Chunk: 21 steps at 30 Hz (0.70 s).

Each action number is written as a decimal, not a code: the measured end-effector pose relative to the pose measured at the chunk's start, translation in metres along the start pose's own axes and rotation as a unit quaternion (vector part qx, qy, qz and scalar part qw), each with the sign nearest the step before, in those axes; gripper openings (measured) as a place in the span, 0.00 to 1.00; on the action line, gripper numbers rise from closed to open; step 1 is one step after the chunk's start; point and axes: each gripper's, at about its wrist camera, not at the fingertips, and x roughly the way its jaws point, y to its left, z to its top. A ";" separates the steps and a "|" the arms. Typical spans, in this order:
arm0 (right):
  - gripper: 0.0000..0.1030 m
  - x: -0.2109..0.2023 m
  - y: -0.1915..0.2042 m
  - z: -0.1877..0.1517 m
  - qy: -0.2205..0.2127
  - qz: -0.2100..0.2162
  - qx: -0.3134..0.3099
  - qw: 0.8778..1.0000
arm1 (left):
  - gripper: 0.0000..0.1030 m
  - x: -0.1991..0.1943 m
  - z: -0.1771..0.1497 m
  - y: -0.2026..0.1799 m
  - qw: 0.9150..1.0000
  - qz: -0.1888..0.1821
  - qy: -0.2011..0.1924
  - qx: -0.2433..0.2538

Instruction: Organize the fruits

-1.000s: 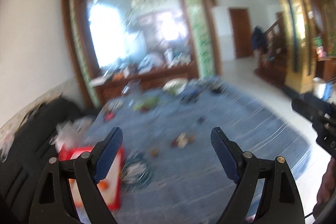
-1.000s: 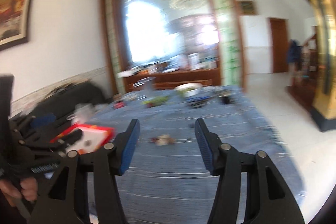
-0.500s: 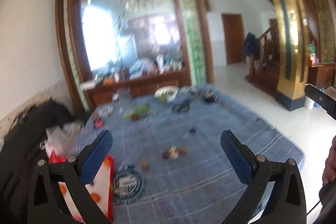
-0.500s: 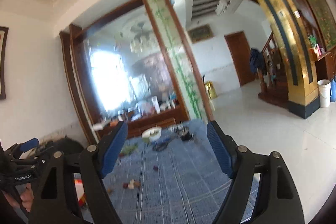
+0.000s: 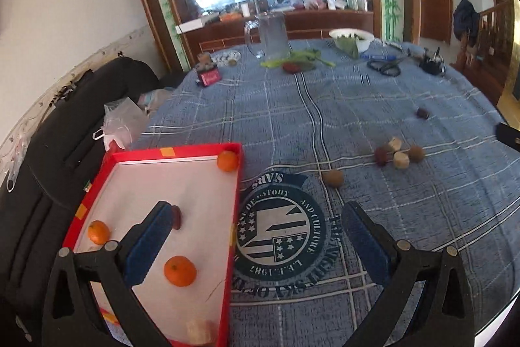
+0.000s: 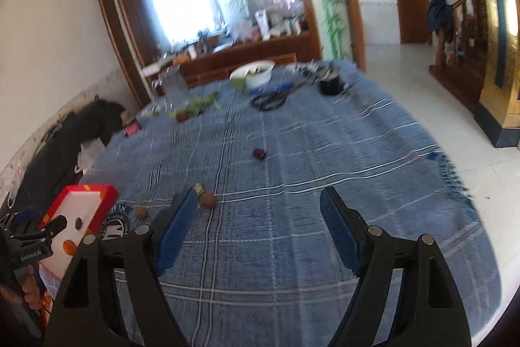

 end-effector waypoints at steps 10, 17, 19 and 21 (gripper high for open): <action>0.56 0.110 0.046 -0.009 0.125 0.037 -0.065 0.989 | 0.99 0.043 0.009 -0.018 0.998 -0.037 0.025 0.045; 0.44 0.146 0.051 -0.005 0.146 0.041 -0.080 0.985 | 0.99 0.055 0.018 -0.032 0.997 -0.052 0.030 0.051; 0.44 0.153 0.054 -0.005 0.152 0.045 -0.087 0.984 | 0.99 0.057 0.019 -0.037 0.997 -0.055 0.032 0.052; 0.40 0.161 0.056 -0.006 0.160 0.051 -0.090 0.982 | 0.99 0.056 0.021 -0.041 0.996 -0.055 0.032 0.055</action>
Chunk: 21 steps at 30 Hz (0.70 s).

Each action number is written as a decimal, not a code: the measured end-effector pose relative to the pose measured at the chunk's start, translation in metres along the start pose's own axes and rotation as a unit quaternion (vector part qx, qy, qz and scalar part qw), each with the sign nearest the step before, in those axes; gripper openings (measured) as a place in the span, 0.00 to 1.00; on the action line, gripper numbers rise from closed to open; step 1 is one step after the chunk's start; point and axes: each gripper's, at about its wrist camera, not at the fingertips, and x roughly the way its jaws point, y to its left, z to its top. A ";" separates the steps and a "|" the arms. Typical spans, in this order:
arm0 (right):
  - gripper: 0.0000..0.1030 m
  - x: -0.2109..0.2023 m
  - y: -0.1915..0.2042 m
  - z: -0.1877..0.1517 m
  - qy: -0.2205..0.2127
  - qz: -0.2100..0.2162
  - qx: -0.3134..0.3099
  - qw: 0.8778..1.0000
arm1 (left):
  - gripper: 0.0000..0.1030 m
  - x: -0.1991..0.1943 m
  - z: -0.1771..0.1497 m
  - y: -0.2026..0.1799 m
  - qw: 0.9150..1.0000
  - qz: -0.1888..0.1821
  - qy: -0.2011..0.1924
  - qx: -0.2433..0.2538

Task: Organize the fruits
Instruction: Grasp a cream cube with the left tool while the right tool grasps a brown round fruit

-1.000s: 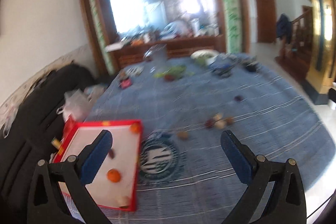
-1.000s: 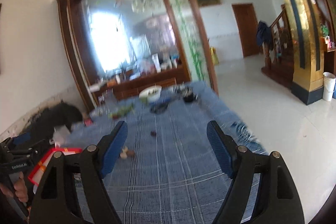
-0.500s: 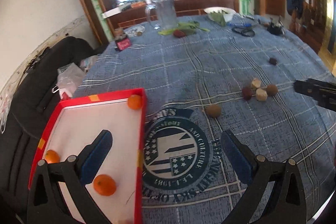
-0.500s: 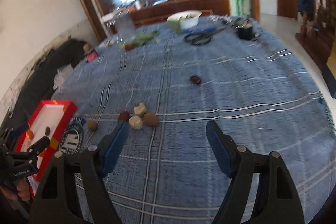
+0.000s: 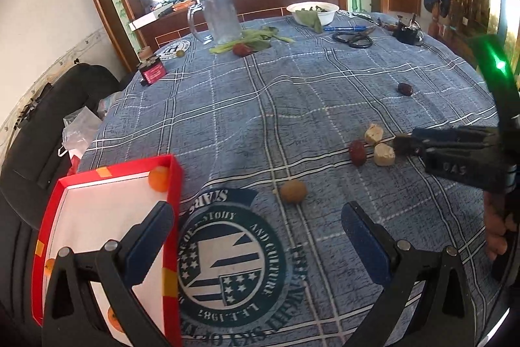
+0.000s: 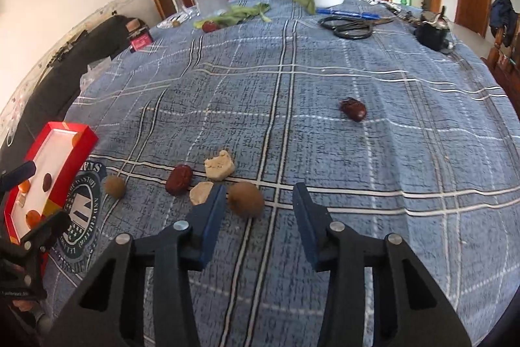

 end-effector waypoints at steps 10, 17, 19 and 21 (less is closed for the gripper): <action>0.24 0.008 -0.008 0.000 0.000 0.028 0.005 1.000 | 0.99 0.003 0.007 -0.031 1.000 -0.017 0.011 0.023; 0.24 -0.015 -0.057 0.008 -0.049 0.033 0.123 0.991 | 0.75 0.024 0.016 -0.064 0.996 -0.077 0.043 0.006; 0.24 -0.023 -0.070 0.008 -0.068 0.018 0.153 0.986 | 0.68 0.036 0.020 -0.071 0.994 -0.089 0.060 -0.009; 0.24 -0.028 -0.076 0.007 -0.076 0.016 0.169 0.983 | 0.62 0.043 0.023 -0.078 0.992 -0.104 0.067 -0.018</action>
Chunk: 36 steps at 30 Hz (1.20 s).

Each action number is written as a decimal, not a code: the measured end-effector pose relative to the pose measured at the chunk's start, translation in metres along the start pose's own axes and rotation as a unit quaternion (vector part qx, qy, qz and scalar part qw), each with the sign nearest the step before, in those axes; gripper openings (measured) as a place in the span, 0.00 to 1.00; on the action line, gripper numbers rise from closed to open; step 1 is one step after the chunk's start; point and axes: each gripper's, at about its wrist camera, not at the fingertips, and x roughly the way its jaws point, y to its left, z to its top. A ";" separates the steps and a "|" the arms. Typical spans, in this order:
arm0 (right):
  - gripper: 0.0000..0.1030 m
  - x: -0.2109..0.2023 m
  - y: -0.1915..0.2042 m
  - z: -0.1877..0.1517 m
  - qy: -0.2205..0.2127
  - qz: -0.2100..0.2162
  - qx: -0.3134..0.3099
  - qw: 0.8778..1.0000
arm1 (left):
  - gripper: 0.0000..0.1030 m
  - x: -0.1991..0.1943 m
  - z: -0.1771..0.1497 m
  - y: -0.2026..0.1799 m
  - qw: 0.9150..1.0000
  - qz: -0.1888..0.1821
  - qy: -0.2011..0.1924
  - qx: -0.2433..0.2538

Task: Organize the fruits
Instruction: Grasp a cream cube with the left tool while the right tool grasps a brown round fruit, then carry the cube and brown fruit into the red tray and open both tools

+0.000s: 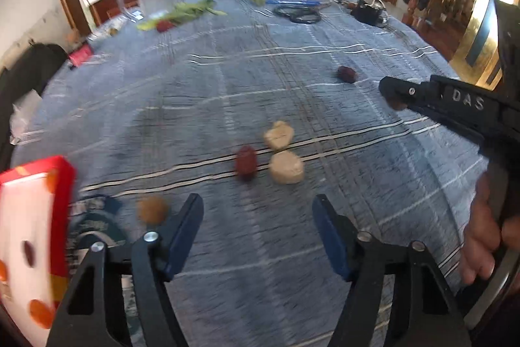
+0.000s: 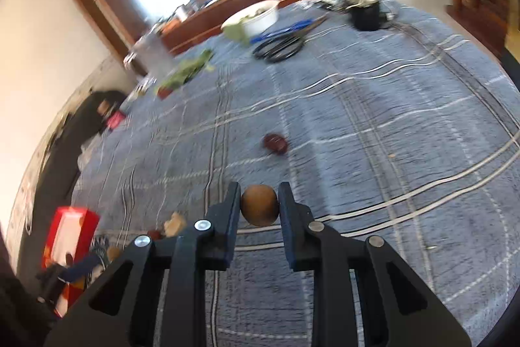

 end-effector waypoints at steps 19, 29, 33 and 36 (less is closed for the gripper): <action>0.24 -0.003 -0.004 0.002 0.006 0.035 0.025 0.999 | 0.23 0.024 0.018 -0.015 1.000 -0.001 -0.017 0.009; 0.24 -0.002 -0.003 0.001 0.001 0.031 0.014 0.999 | 0.23 -0.017 -0.001 0.000 0.999 0.005 -0.045 0.005; 0.24 -0.002 -0.001 0.000 -0.005 0.027 0.005 1.000 | 0.23 -0.049 -0.013 0.020 0.997 0.020 -0.072 -0.008; 0.24 -0.003 0.002 -0.001 -0.014 0.021 -0.009 1.000 | 0.23 -0.074 -0.025 0.049 0.995 0.042 -0.086 -0.034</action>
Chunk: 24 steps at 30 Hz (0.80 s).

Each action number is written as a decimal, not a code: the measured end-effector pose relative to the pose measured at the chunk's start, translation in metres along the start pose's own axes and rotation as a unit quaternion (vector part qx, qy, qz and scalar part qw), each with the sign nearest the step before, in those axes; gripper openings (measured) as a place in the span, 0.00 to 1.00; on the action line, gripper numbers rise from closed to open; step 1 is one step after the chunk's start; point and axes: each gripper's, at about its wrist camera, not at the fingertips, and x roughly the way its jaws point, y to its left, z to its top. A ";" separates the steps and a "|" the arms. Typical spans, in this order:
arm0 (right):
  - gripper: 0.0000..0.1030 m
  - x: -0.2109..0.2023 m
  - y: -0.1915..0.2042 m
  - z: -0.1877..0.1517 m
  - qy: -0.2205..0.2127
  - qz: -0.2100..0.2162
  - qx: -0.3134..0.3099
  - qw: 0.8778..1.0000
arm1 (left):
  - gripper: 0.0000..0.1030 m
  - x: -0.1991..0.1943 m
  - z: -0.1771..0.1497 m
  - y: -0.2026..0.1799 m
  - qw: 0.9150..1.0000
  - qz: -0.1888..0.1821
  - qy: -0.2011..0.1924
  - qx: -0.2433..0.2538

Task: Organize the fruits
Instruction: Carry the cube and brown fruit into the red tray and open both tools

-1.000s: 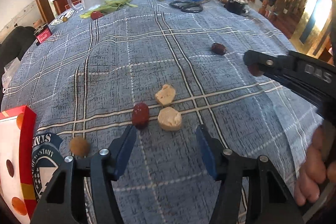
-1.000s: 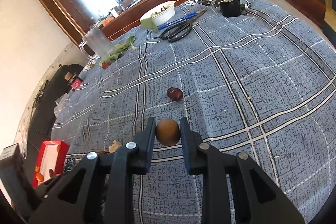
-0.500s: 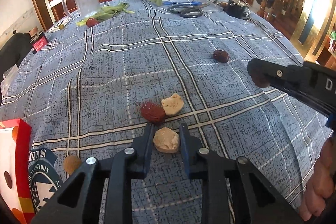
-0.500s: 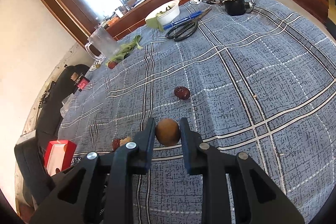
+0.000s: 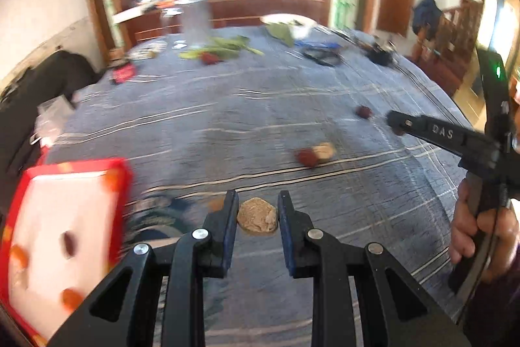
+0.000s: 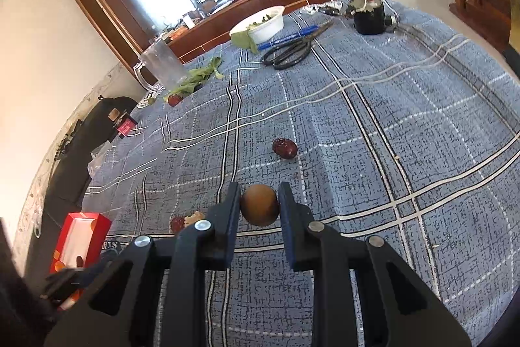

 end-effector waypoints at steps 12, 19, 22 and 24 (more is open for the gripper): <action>0.24 -0.008 0.055 -0.019 -0.012 0.002 -0.056 0.998 | 0.23 -0.059 -0.041 0.131 0.989 0.098 -0.036 -0.107; 0.25 0.001 0.152 -0.055 0.024 0.070 -0.129 0.989 | 0.23 -0.068 -0.071 0.179 0.982 0.121 -0.034 -0.142; 0.25 0.013 0.200 -0.071 0.049 0.107 -0.158 0.980 | 0.23 -0.068 -0.081 0.193 0.979 0.137 -0.030 -0.145; 0.25 0.020 0.223 -0.079 0.059 0.119 -0.173 0.976 | 0.23 -0.066 -0.087 0.198 0.980 0.140 -0.024 -0.141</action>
